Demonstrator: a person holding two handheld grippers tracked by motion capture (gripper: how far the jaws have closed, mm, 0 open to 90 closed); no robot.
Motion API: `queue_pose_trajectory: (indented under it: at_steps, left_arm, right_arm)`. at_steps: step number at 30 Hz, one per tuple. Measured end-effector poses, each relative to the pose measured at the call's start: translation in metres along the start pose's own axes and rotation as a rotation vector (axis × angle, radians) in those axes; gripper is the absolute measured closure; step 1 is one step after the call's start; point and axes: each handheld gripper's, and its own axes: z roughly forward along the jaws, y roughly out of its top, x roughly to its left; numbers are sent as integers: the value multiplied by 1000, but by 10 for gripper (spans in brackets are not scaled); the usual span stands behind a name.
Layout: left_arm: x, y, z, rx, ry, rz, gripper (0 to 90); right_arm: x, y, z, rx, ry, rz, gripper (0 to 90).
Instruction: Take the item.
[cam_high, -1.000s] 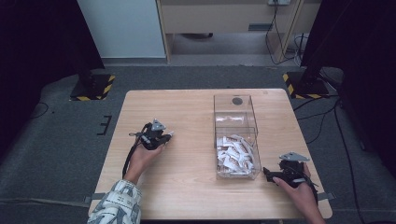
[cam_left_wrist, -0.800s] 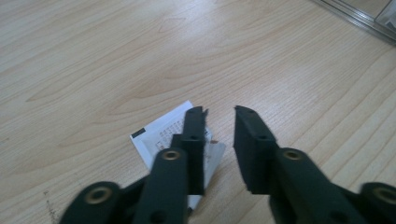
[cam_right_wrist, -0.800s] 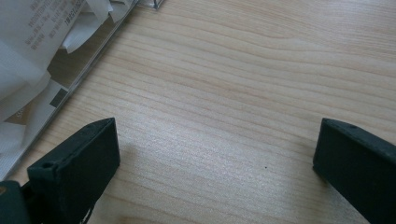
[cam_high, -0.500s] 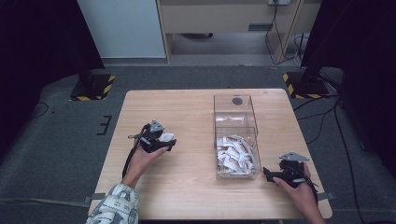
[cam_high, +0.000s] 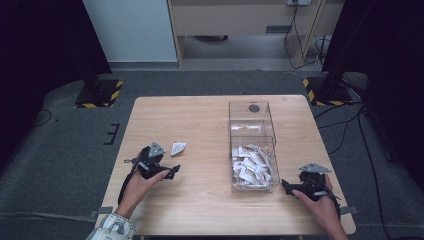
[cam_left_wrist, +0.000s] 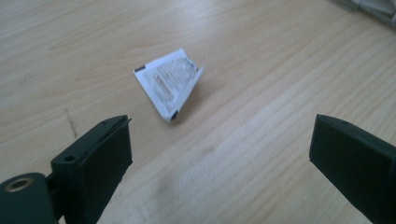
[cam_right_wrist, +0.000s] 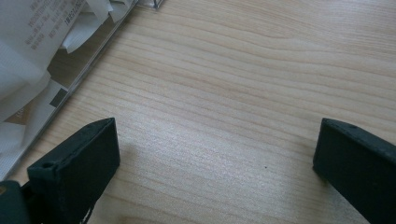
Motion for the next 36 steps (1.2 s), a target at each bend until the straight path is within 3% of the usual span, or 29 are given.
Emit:
queue_pose_trajectory:
  at_steps: [13, 21, 23, 36]
  left_arm:
    - [2, -46, -18, 73, -1, -1, 40]
    - [3, -60, -16, 72, -7, -37, 41]
    - [3, -63, -16, 52, -7, -40, 26]
    - [4, -65, -16, 40, -8, -44, 16]
  right_arm:
    - [0, 0, 0, 0, -1, 1, 8]
    - [1, 0, 0, 2, -1, 5, 8]
    - [0, 0, 0, 2, -1, 4, 8]
    - [1, -1, -1, 4, 0, 3, 8]
